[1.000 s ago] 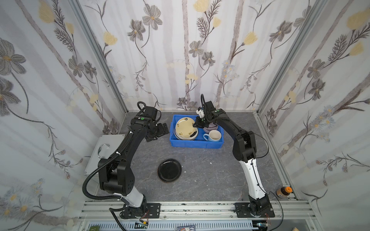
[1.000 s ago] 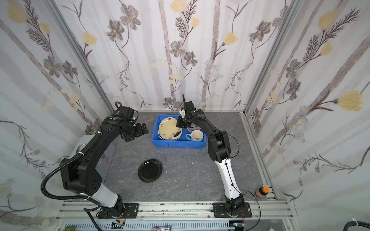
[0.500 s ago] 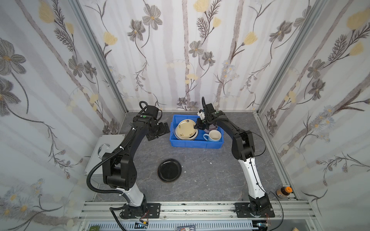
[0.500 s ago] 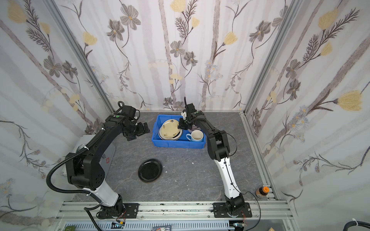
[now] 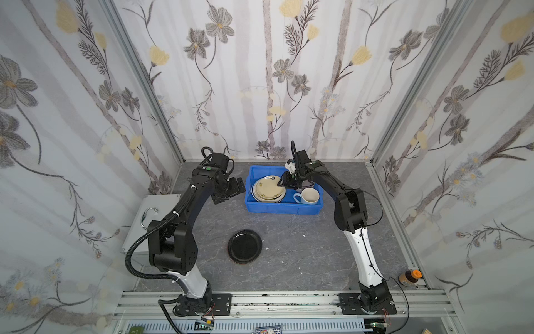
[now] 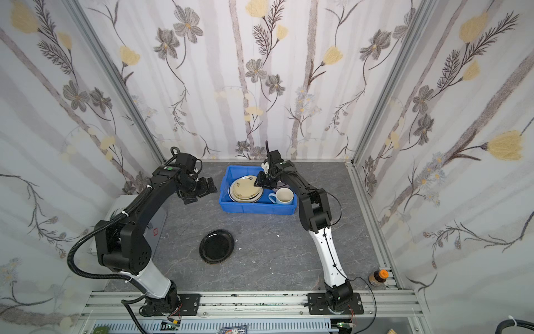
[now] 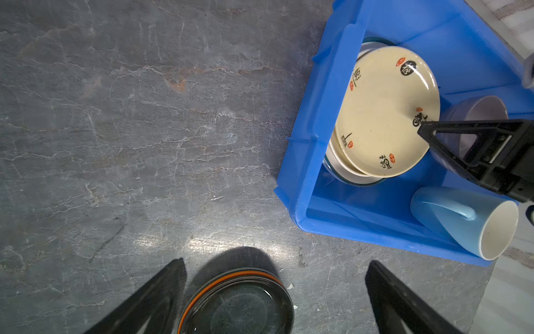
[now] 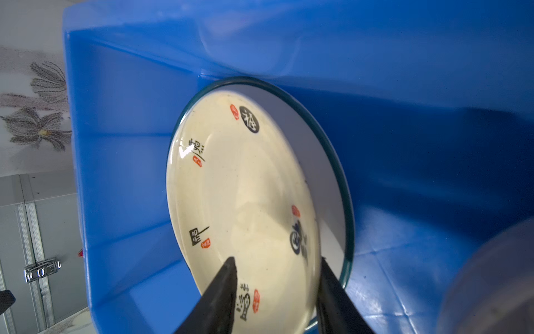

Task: Place the mixed dishes into the plastic bin
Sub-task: 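Lower the cream plate into the bin and open the right gripper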

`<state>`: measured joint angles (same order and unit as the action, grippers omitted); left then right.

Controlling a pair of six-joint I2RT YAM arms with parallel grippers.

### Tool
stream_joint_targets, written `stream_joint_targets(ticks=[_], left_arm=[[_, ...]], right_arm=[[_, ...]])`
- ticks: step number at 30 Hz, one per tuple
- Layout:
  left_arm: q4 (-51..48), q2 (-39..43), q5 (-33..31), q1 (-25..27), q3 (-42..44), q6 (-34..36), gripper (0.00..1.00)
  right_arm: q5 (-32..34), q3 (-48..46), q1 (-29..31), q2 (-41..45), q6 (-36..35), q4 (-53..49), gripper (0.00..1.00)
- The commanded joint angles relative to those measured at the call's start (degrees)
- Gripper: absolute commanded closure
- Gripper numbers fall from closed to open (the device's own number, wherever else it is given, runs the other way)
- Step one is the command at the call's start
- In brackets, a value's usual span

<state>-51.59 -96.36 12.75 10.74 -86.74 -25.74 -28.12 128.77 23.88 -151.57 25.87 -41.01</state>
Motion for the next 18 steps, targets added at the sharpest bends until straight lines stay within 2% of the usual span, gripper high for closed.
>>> stream_joint_targets(ticks=[1,18], left_arm=[[0.2,0.8,0.5,-0.1,0.7,-0.4,0.0],[0.2,2.0,1.1,-0.1,1.9,0.3,0.0]], right_arm=[[0.2,0.5,0.2,0.9,-1.1,-0.1,0.52],[6.0,0.5,1.8,2.2,-3.1,-2.9,0.5]])
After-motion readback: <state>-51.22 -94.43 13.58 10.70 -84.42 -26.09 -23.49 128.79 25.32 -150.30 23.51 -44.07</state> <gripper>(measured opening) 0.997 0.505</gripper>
